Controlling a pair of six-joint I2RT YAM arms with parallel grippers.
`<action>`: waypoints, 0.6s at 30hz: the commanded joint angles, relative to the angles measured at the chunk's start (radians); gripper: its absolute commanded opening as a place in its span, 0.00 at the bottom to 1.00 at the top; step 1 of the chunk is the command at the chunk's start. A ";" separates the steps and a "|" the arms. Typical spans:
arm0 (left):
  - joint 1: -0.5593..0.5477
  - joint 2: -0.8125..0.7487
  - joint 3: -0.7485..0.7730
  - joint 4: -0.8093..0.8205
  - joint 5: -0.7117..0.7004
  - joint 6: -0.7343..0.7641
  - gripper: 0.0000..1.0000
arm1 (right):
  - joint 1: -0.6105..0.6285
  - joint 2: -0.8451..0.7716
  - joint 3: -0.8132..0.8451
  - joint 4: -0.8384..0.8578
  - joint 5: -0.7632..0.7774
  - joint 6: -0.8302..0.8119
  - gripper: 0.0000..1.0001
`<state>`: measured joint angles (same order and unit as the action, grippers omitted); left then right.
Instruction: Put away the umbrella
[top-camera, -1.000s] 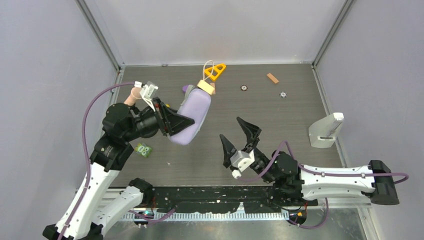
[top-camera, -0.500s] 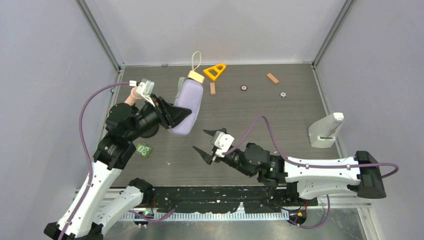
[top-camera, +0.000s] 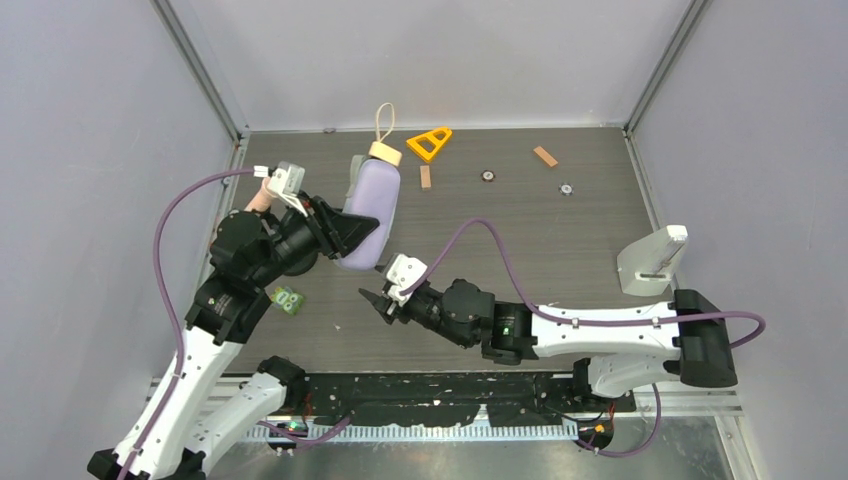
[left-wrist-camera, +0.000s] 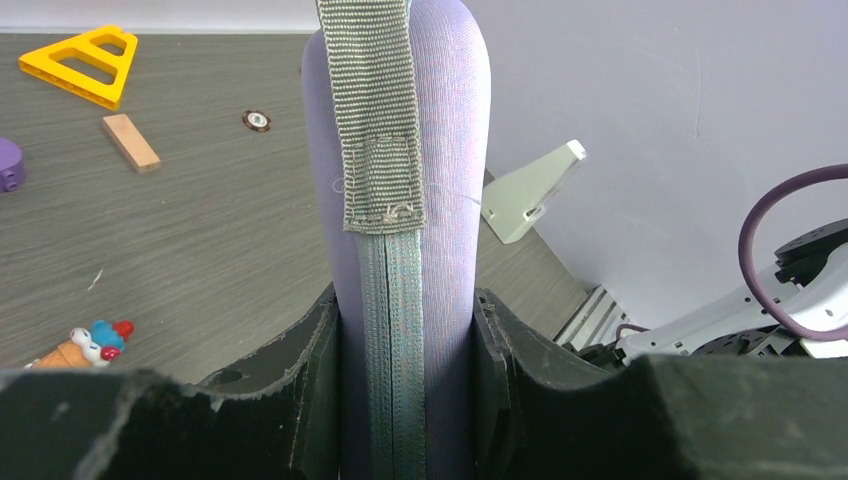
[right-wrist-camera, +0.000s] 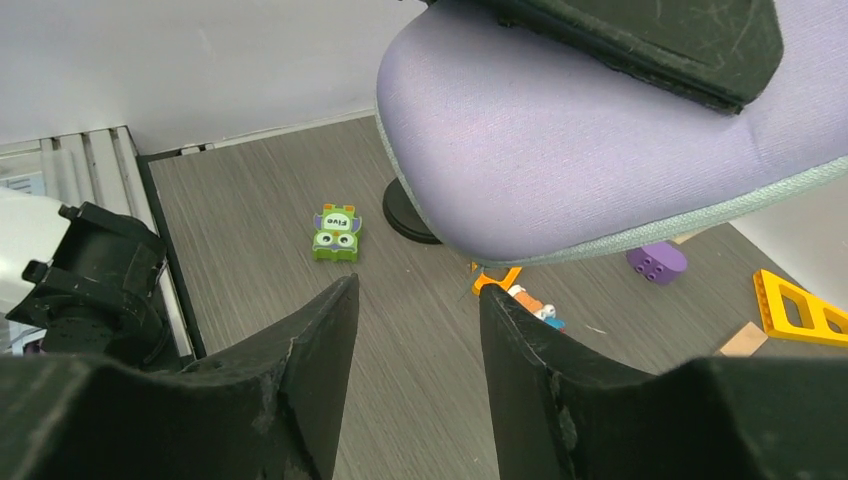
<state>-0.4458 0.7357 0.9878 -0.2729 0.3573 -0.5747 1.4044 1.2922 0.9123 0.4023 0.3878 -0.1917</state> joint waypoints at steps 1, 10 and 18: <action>-0.008 -0.033 0.007 0.133 -0.014 0.001 0.00 | -0.005 0.018 0.059 0.023 0.040 0.006 0.51; -0.013 -0.052 -0.014 0.133 -0.015 -0.015 0.00 | -0.030 0.040 0.063 0.058 0.047 -0.058 0.40; -0.016 -0.064 -0.026 0.132 -0.016 -0.019 0.00 | -0.034 0.069 0.108 0.040 0.062 -0.111 0.25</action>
<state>-0.4572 0.6998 0.9562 -0.2729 0.3508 -0.5842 1.3716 1.3537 0.9558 0.3950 0.4259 -0.2649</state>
